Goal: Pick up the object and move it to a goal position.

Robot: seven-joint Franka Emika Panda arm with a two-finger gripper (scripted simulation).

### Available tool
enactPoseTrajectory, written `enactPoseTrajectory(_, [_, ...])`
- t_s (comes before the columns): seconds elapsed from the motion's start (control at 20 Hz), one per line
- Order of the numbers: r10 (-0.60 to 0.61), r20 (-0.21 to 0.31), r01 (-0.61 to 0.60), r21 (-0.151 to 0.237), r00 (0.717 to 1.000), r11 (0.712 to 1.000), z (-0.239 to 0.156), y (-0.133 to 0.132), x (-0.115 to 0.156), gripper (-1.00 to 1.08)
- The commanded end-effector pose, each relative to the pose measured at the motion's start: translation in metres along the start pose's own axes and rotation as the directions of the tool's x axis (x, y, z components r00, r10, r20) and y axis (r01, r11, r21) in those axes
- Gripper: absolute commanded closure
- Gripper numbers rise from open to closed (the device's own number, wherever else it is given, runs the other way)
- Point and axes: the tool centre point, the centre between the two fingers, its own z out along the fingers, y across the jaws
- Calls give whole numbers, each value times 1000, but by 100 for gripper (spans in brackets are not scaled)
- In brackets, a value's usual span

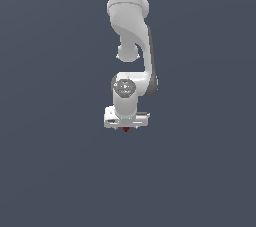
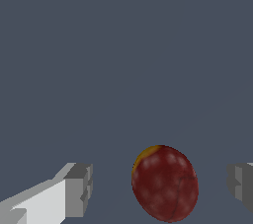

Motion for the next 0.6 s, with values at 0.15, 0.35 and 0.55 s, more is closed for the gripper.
enactPoseTrajectory(0.15, [0, -2, 0, 0, 1000, 1000, 3, 0, 1, 108])
enactPoseTrajectory(0.35, [0, -2, 0, 0, 1000, 1000, 3, 0, 1, 108])
enactPoseTrajectory(0.55, [0, -2, 0, 0, 1000, 1000, 3, 0, 1, 108])
